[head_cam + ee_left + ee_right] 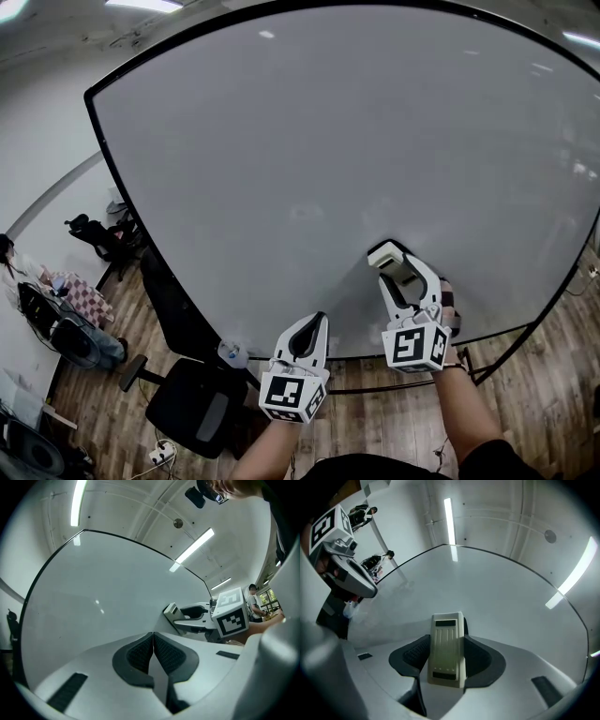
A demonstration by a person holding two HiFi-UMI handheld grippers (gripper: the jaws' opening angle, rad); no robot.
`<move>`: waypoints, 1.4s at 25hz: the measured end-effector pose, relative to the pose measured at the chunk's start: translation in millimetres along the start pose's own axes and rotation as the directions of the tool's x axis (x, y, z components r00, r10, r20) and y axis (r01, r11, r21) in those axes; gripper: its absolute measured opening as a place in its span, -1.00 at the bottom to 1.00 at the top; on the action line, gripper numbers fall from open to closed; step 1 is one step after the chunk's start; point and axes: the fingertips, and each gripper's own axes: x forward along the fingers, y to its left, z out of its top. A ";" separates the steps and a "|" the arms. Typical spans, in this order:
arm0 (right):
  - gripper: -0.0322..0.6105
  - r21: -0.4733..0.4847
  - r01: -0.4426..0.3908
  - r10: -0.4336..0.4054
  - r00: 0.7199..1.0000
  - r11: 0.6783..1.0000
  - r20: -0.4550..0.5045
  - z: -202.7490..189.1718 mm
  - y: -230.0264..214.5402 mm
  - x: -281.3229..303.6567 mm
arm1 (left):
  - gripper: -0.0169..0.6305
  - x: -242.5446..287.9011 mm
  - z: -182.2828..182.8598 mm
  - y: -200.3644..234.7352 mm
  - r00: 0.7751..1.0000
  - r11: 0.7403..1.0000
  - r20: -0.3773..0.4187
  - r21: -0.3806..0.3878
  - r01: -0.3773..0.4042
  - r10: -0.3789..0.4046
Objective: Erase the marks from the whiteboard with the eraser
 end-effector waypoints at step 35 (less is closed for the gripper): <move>-0.13 0.418 0.000 -0.066 0.987 0.909 0.144 -17.3 -2.5 -154.8 | -0.89 -42.7 -3.7 -45.6 0.999 1.000 -0.029 -0.020 -0.020 0.019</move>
